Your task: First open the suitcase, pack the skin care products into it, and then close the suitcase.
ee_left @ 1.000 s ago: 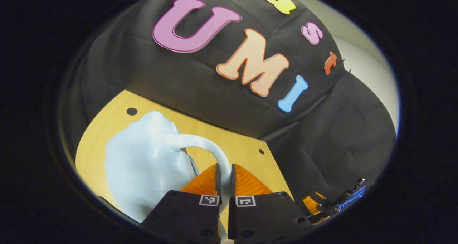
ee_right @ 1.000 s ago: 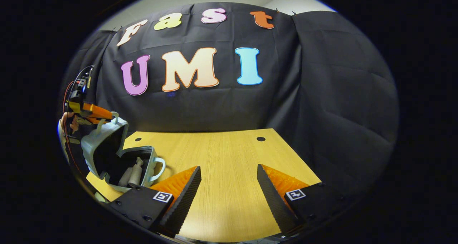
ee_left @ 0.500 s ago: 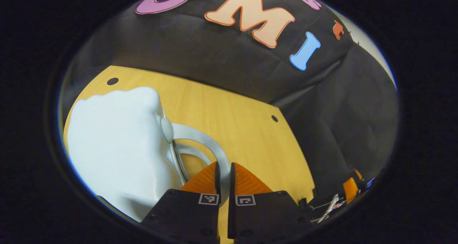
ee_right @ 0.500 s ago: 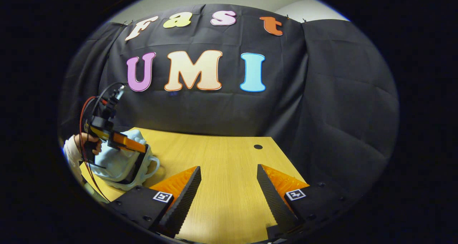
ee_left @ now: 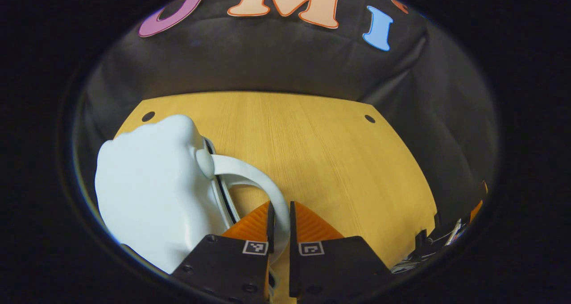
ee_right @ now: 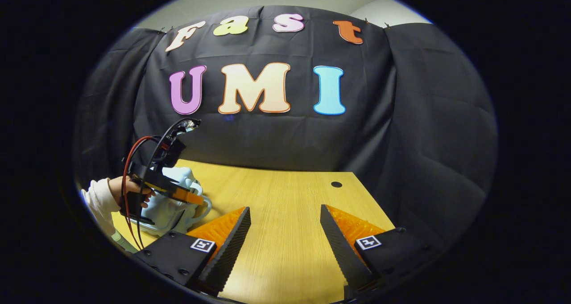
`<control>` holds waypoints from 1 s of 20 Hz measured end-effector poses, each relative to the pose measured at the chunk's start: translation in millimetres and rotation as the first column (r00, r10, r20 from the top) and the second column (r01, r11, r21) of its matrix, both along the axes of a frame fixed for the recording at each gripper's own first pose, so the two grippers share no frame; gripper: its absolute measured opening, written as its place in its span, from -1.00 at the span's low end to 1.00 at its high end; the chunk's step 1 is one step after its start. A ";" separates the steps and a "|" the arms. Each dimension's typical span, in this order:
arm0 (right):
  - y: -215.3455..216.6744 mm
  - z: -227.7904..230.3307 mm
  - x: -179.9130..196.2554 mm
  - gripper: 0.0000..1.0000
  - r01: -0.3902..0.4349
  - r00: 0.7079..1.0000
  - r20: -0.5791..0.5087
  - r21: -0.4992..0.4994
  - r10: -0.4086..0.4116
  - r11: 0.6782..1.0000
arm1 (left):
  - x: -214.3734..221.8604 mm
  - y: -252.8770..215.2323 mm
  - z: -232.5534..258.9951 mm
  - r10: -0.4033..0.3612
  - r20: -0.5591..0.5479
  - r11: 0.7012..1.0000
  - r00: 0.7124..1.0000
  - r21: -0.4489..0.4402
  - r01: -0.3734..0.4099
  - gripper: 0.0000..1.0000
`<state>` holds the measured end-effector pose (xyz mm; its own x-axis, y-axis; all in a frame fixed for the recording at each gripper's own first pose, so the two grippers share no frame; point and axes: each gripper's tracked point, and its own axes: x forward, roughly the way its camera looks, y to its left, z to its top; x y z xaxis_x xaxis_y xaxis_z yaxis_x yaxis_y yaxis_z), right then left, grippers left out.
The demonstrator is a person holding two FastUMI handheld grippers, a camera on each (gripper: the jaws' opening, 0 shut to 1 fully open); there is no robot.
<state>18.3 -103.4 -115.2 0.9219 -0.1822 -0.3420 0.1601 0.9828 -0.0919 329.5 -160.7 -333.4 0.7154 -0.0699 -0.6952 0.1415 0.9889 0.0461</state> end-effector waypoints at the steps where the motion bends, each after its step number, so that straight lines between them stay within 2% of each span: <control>1: -0.9 3.1 0.4 0.97 0.001 1.000 0.007 0.006 -0.001 1.000 | -1.7 -0.2 3.7 -0.002 0.003 1.000 1.000 0.013 0.002 -0.76; 3: -3.0 9.6 4.5 0.97 0.006 1.000 0.029 0.024 -0.007 1.000 | -15.0 -5.5 21.4 -0.017 0.029 1.000 0.999 0.003 0.017 -0.54; 6: -0.9 24.6 13.4 0.97 0.003 0.997 0.073 0.059 -0.007 0.998 | -32.4 -12.2 51.1 -0.045 0.100 0.997 0.994 0.059 0.039 0.92; 7: -0.4 28.3 15.9 0.97 0.000 0.996 0.084 0.059 -0.005 0.998 | -39.0 -13.8 60.9 -0.054 0.125 0.996 0.991 0.080 0.044 1.00; 8: -0.5 31.8 18.2 0.97 -0.004 0.996 0.095 0.058 -0.002 0.998 | -43.9 -16.6 72.7 -0.069 0.151 0.994 0.986 0.100 0.054 0.92; 13: 4.4 50.3 16.3 0.96 -0.015 0.990 0.144 0.063 0.006 0.998 | -78.1 -39.5 118.6 -0.122 0.296 0.987 0.947 0.135 0.085 0.92; 17: 13.3 59.4 9.1 0.97 -0.037 0.986 0.167 0.090 0.022 0.995 | -101.9 -52.5 130.2 -0.079 0.386 0.997 0.919 0.048 0.065 0.91; 20: 16.2 61.0 5.5 0.97 -0.049 0.985 0.172 0.092 0.033 0.995 | -107.9 -53.5 130.8 -0.049 0.409 0.998 0.911 0.048 0.033 0.92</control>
